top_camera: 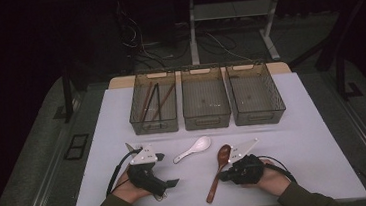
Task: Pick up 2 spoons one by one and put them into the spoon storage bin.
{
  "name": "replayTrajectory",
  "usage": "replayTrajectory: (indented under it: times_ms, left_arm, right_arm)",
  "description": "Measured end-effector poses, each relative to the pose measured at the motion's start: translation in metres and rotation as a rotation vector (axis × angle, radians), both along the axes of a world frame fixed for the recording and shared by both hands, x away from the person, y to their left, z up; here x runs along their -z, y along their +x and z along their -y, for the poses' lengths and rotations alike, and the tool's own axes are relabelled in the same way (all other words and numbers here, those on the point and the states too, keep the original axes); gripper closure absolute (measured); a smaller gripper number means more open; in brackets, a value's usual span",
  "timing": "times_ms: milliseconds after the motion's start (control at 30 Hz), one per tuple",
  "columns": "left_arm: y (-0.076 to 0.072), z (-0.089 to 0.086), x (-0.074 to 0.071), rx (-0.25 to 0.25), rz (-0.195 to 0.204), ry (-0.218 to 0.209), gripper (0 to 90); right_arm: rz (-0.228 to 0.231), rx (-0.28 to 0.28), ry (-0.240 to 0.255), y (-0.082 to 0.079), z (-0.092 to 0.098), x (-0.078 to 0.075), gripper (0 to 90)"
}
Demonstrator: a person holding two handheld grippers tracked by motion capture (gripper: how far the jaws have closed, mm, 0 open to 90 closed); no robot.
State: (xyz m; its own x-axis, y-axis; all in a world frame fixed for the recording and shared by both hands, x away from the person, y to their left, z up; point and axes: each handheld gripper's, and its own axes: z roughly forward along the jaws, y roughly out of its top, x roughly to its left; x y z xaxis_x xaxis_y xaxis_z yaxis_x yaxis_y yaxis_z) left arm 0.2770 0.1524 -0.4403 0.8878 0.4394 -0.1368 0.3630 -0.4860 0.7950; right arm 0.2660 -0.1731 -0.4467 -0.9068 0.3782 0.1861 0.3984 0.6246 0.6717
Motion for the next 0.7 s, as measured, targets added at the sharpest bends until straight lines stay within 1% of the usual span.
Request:
replayTrajectory:
  times_ms: [133,167,233,333,700]
  left_arm:
    - [0.000,0.000,0.000,0.000,0.000,0.000,0.0]
    - [0.000,0.000,0.000,-0.002,-0.001,-0.002,0.0]
    - [0.000,0.000,0.000,0.000,0.000,0.001,0.0]
    - [0.000,0.000,0.000,-0.001,0.000,0.001,0.0]
    - [0.000,0.000,0.000,0.000,0.001,0.001,0.0]
  right_arm:
    - [0.002,-0.001,-0.002,0.000,-0.004,0.000,89.3]
    - [0.009,-0.006,-0.004,0.000,-0.004,0.001,89.3]
    - [0.005,-0.008,-0.001,0.001,-0.007,0.001,89.4]
    - [0.015,-0.004,-0.003,0.002,-0.011,0.001,89.3]
    - [0.024,-0.002,0.003,0.006,-0.025,0.001,89.4]
